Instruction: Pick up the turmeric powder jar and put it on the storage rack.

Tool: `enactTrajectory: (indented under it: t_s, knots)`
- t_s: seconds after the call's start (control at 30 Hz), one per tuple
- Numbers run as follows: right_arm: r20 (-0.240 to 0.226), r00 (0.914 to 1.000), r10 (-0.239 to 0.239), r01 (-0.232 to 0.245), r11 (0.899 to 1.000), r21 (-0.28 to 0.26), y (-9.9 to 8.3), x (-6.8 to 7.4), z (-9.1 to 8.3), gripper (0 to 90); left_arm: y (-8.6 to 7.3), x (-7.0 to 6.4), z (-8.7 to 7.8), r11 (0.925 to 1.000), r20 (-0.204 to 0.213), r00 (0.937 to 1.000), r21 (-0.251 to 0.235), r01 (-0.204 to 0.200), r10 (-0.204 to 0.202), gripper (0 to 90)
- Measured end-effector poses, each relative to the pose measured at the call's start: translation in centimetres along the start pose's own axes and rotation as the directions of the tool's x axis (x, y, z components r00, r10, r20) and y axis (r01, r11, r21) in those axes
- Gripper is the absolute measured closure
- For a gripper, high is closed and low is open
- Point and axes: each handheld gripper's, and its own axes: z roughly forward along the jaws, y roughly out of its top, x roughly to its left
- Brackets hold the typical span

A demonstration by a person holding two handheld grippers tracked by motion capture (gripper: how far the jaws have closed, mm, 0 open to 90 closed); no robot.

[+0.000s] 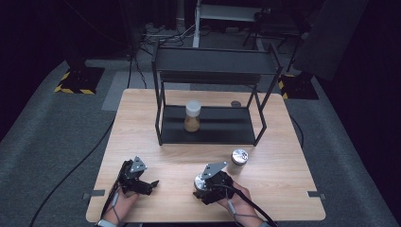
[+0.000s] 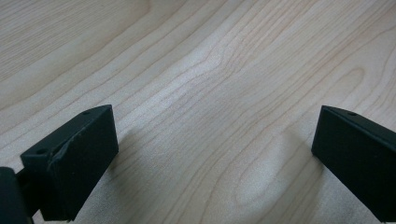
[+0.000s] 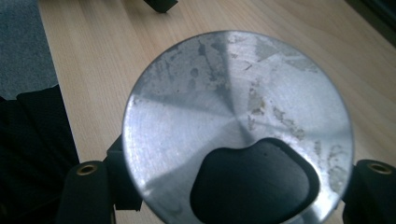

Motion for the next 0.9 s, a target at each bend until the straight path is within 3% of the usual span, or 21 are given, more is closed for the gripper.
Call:
enactTrajectory:
  t_s: [0.37,0.73,0.9]
  knots:
    - [0.066,0.9978,-0.013,0.015,1.0,-0.025,2.1,-0.9,-3.2,30.6,0.0,0.0,0.0,1.0,0.0,1.0,0.001,0.0,0.0,0.0]
    - [0.14,0.9902,-0.006,0.009,1.0,-0.026,5.0,-3.1,-5.5,30.6,0.0,-0.1,-0.1,1.0,0.004,1.0,0.003,-0.008,0.008,0.0]
    - [0.169,0.9855,0.015,-0.008,0.999,-0.039,6.4,-4.8,-6.5,30.6,0.0,0.0,-0.1,0.9999,0.008,0.9999,0.004,-0.014,0.014,0.0]
